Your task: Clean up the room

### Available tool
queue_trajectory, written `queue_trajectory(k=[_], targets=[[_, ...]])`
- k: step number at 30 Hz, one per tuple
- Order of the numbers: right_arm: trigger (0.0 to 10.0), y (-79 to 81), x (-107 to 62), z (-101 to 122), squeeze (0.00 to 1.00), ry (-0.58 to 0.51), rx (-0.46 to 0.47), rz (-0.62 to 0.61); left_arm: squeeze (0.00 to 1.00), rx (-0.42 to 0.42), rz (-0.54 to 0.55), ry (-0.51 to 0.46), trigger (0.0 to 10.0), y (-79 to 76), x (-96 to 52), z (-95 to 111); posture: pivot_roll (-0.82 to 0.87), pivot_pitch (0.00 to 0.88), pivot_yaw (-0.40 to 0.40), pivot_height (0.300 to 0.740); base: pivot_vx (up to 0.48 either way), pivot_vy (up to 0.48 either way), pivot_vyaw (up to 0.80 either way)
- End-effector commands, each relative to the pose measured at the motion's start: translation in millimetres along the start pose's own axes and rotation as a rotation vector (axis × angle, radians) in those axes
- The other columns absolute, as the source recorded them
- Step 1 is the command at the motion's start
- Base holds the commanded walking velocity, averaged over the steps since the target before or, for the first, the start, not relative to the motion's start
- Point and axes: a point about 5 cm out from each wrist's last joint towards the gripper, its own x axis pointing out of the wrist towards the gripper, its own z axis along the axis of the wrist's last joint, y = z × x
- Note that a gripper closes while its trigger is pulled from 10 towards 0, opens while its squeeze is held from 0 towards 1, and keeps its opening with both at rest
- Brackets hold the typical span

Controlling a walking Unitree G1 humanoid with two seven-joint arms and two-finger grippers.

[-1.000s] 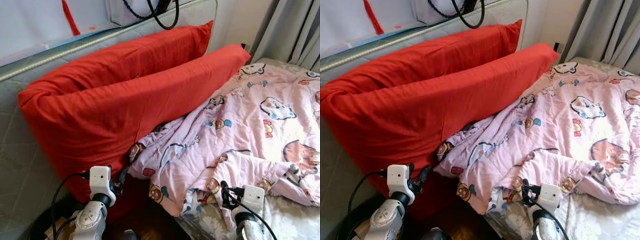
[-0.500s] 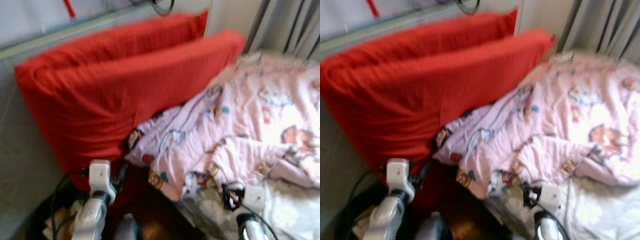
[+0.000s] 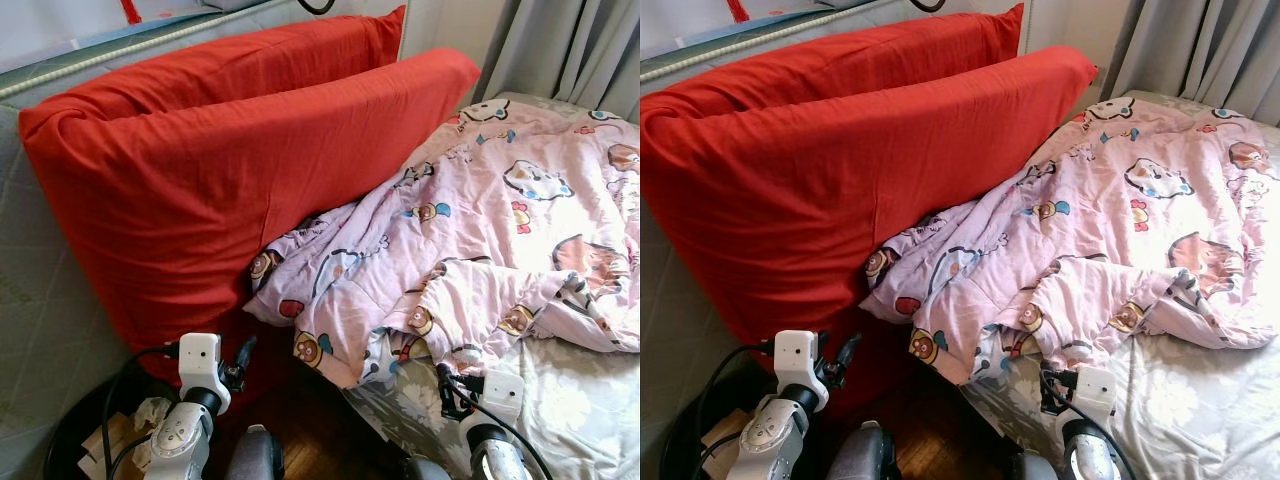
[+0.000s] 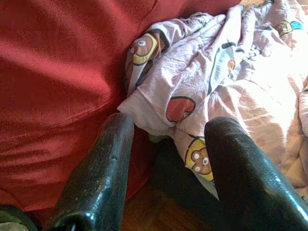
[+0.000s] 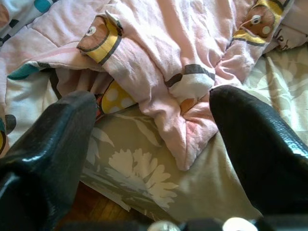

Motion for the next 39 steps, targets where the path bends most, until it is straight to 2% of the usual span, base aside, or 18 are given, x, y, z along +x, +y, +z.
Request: queue_trajectory(k=[1,24,39], targets=[[10.0,0.1,-1.7,-4.1,0.0,0.019,0.005,0.001,0.0,0.001,-0.009,0.013,10.0,-1.3,0.7,-1.5,0.03,0.084,0.01,0.641,0.251,0.0,0.0],[10.0,-0.7,-0.9,-4.1,0.0,0.026,0.001,-0.015,0.0,0.003,-0.013,0.019,10.0,-1.6,0.8,-1.7,0.04,0.105,0.009,0.641,0.276,0.0,0.0],[10.0,-11.7,-0.9,-6.6,0.0,0.057,0.036,-0.075,0.0,0.004,-0.014,0.023,10.0,-1.4,-1.3,-3.6,0.04,0.11,0.009,0.641,0.307,0.0,-0.07]])
